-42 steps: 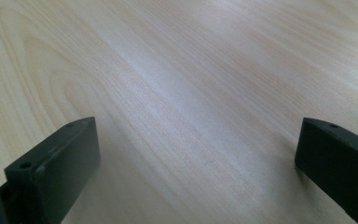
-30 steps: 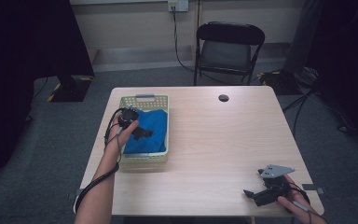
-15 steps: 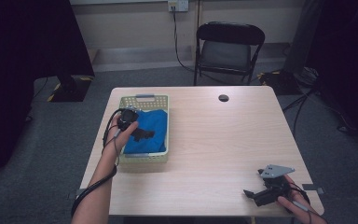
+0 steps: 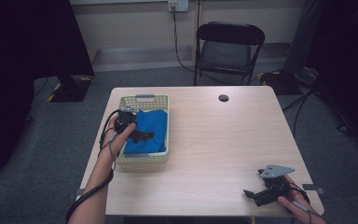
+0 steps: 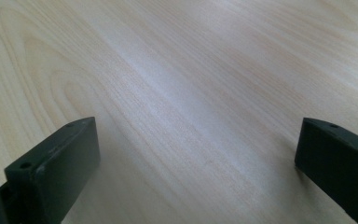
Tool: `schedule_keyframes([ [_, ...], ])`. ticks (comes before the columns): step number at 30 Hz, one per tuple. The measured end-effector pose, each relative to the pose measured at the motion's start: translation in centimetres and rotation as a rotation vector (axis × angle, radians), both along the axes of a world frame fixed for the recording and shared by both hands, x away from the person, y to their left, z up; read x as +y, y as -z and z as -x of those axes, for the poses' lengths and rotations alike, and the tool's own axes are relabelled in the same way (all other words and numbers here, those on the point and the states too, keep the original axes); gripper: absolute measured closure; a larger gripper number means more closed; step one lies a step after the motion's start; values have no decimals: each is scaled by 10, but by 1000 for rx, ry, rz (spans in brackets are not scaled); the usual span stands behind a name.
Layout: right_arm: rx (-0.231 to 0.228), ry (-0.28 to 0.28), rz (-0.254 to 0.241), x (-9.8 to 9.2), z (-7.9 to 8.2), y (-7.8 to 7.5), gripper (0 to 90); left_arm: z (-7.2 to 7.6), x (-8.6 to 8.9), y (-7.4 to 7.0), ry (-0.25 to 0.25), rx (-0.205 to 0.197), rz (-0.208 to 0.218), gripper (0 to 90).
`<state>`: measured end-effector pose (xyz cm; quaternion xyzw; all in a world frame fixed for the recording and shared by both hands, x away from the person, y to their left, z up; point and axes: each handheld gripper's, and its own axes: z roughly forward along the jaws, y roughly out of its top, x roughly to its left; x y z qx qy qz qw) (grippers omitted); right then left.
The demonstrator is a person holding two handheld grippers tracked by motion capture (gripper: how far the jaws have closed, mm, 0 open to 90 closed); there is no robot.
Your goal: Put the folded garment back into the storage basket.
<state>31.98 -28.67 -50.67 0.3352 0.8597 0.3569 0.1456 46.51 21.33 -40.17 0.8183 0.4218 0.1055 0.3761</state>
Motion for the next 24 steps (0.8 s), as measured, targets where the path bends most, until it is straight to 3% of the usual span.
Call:
schedule_keyframes([
  [24, 0, 0, 0, 0, 0, 0, 0, 31, 9, -5, 33, -62, 58, 41],
])
